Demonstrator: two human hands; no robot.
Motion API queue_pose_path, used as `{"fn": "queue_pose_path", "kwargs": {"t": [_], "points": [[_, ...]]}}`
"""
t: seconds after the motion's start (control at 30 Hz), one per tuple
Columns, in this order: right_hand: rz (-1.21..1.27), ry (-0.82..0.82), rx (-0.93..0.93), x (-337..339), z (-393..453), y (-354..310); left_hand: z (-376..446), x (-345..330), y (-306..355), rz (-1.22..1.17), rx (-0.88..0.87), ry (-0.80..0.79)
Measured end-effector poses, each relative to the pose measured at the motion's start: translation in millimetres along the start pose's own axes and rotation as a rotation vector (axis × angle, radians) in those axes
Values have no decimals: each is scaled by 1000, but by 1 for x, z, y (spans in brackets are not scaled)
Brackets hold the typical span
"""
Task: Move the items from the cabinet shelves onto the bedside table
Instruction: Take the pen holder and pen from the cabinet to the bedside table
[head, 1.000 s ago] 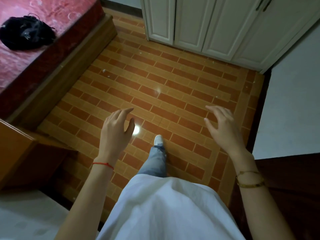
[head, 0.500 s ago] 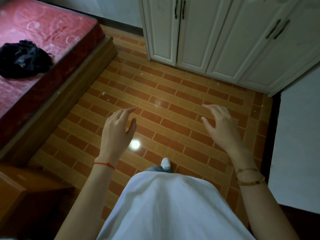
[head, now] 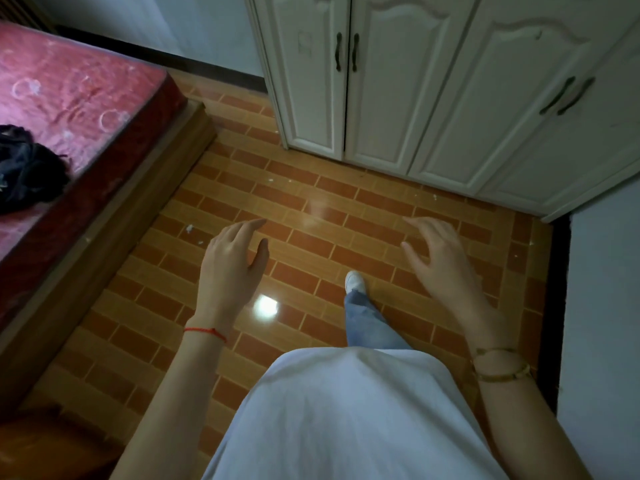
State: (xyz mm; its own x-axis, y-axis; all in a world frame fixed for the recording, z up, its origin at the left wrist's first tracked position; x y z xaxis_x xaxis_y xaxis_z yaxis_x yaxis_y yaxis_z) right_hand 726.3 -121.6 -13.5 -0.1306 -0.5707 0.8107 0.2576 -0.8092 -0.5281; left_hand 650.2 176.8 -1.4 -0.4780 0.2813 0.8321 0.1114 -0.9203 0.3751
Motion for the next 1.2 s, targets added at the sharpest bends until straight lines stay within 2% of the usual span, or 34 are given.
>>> {"fn": "queue_pose_path", "kwargs": {"t": [0.27, 0.47, 0.8, 1.2], "points": [[-8, 37, 73, -14, 189, 33, 160, -69, 25, 36, 11, 18], [5, 35, 138, -27, 301, 33, 249, -106, 25, 49, 67, 24], [12, -23, 110, -98, 451, 28, 391, -170, -20, 22, 122, 49], [20, 64, 71, -146, 607, -2, 570, -212, -60, -24, 11, 46]]}}
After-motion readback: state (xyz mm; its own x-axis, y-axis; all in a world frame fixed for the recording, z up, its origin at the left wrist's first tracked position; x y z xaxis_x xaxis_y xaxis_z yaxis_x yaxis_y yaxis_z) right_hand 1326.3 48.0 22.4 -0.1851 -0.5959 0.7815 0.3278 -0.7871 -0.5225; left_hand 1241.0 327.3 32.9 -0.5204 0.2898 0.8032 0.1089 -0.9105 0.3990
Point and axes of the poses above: each hand's wrist, its own z-axis towards the middle knuckle, its own x-axis out of the back of the hand, y = z × x, the point moved 6 cm from there along z, towards the middle knuckle, and after that the axes turned 15 degrees about y, right-handed, at the moved point
